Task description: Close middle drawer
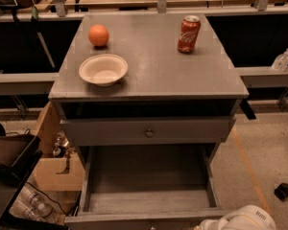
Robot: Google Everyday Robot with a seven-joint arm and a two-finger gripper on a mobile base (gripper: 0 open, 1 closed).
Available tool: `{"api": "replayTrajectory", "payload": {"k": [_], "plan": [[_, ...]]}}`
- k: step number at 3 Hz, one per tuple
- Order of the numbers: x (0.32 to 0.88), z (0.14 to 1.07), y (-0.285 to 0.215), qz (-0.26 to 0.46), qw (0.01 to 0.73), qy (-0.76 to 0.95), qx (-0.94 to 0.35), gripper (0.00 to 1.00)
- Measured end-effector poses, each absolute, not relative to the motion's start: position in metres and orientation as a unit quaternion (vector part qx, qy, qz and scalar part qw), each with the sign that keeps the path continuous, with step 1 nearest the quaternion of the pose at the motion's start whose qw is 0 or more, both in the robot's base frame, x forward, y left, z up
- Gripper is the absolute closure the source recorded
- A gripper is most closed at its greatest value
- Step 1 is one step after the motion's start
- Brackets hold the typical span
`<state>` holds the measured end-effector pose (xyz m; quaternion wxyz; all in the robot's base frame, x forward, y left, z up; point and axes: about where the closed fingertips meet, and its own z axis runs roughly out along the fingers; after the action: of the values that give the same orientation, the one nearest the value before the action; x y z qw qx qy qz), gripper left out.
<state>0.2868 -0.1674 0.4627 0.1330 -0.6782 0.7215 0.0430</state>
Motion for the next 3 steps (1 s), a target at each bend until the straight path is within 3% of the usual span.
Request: {"api": "replayTrajectory", "payload": {"k": [2,3], "plan": [[0.367,0.412,-0.187,0.017,0.13,0.698,-0.704,1.0],[0.364,0.413,-0.187,0.017,0.13,0.698,-0.704,1.0]]}}
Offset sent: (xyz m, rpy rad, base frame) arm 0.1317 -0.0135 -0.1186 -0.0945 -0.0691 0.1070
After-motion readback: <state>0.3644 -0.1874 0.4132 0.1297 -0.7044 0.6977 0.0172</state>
